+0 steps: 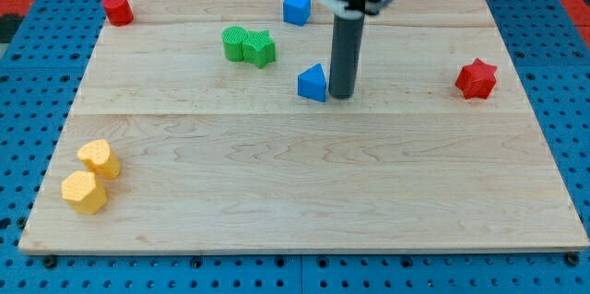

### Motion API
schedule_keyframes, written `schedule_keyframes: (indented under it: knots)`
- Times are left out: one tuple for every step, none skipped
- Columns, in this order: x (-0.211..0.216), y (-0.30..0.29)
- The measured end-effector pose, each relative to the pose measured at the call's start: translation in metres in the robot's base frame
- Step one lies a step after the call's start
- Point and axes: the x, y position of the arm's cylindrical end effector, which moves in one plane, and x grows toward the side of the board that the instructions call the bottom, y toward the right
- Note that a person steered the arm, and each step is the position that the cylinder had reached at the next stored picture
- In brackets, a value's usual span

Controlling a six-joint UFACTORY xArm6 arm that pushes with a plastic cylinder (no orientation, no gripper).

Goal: Push the blue triangle to the top right

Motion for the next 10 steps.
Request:
schedule_keyframes:
  knots:
    - [0.029,-0.027]
    - [-0.024,-0.042]
    - [-0.077,-0.036]
    - [-0.099,-0.026]
    - [-0.086,0.012]
    - [-0.100,0.032]
    - [-0.121,0.036]
    - [-0.142,0.050]
    - [-0.167,0.055]
    - [-0.189,0.053]
